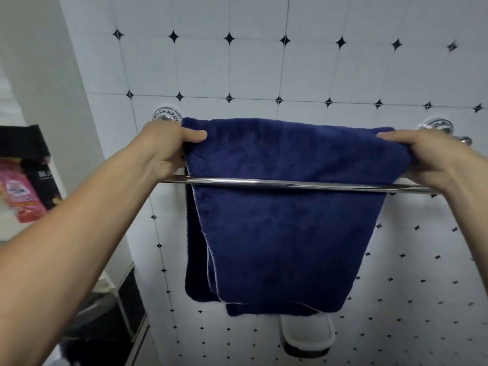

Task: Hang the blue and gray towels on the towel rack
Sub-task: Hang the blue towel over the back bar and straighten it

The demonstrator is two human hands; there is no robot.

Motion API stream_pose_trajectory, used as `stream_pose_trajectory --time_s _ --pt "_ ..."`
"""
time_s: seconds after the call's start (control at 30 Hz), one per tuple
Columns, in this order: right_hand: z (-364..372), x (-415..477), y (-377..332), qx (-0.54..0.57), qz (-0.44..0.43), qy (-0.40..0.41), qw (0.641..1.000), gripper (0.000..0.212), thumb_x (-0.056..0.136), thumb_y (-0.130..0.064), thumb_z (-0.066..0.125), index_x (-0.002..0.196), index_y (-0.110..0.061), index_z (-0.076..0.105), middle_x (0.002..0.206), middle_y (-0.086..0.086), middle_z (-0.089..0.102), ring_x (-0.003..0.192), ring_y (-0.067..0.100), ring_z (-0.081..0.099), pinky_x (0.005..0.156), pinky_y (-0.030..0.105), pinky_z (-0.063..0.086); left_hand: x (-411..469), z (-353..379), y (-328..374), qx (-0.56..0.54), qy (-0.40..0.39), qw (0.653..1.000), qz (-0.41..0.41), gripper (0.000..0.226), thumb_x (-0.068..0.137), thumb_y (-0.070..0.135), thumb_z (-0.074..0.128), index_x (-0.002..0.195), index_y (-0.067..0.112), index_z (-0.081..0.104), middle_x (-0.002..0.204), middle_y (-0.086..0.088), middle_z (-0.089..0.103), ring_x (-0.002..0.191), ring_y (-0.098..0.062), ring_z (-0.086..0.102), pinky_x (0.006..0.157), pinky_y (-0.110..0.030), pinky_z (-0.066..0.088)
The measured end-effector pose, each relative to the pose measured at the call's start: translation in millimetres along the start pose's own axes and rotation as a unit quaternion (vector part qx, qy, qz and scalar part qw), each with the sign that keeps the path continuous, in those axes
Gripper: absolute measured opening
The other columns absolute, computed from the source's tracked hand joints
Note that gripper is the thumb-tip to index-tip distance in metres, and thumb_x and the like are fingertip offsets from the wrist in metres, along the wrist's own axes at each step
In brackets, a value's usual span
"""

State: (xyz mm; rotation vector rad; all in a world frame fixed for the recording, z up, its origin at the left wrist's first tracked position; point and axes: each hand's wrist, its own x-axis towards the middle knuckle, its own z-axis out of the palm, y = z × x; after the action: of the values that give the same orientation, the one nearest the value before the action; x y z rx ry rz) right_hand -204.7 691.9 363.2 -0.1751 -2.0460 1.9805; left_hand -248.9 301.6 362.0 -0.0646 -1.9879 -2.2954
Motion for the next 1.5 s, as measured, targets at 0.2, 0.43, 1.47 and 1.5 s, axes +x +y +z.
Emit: stream_pose_trajectory --time_s 0.2,0.43,1.47,1.5 --pt "-16.6 0.3 -21.3 -0.001 0.010 0.003 1.000 0.011 0.072 -0.029 0.070 0.079 -0.020 0.069 0.081 0.000 0.069 0.065 0.017 0.067 0.063 0.029 0.052 -5.1 -12.0 4.1 -0.021 -0.120 0.991 -0.049 0.041 0.089 -0.006 0.049 0.129 -0.007 0.056 0.130 -0.022 0.063 0.113 -0.032 0.066 0.086 -0.043 0.059" --pt "13.4 25.7 -41.0 -0.486 -0.124 0.045 0.864 0.010 0.078 -0.032 0.075 0.078 -0.022 0.072 0.088 -0.002 0.072 0.087 0.022 0.065 0.078 0.034 0.050 1.5 -4.8 13.0 -0.085 -0.133 0.983 -0.095 0.046 0.093 0.040 0.053 0.085 0.002 0.078 0.095 -0.014 0.076 0.084 -0.028 0.074 0.069 -0.038 0.061" --pt "23.3 12.3 163.4 -0.144 0.031 0.106 0.983 0.045 0.093 -0.015 0.045 0.048 -0.025 0.041 0.034 -0.014 0.041 0.029 0.003 0.034 0.031 0.017 0.029 30.4 -32.2 -162.3 0.185 -0.071 0.976 0.094 0.018 0.087 -0.006 0.061 0.083 0.009 0.070 0.064 0.001 0.072 0.056 -0.012 0.064 0.050 -0.024 0.054" --pt "24.5 10.7 160.5 -0.146 0.031 0.095 0.984 0.046 0.094 -0.018 0.045 0.049 -0.026 0.042 0.033 -0.014 0.041 0.027 0.001 0.033 0.030 0.017 0.029 30.3 -30.4 -162.8 0.198 -0.077 0.974 0.080 0.016 0.086 -0.005 0.060 0.081 0.007 0.070 0.064 -0.004 0.070 0.056 -0.016 0.062 0.049 -0.026 0.054"
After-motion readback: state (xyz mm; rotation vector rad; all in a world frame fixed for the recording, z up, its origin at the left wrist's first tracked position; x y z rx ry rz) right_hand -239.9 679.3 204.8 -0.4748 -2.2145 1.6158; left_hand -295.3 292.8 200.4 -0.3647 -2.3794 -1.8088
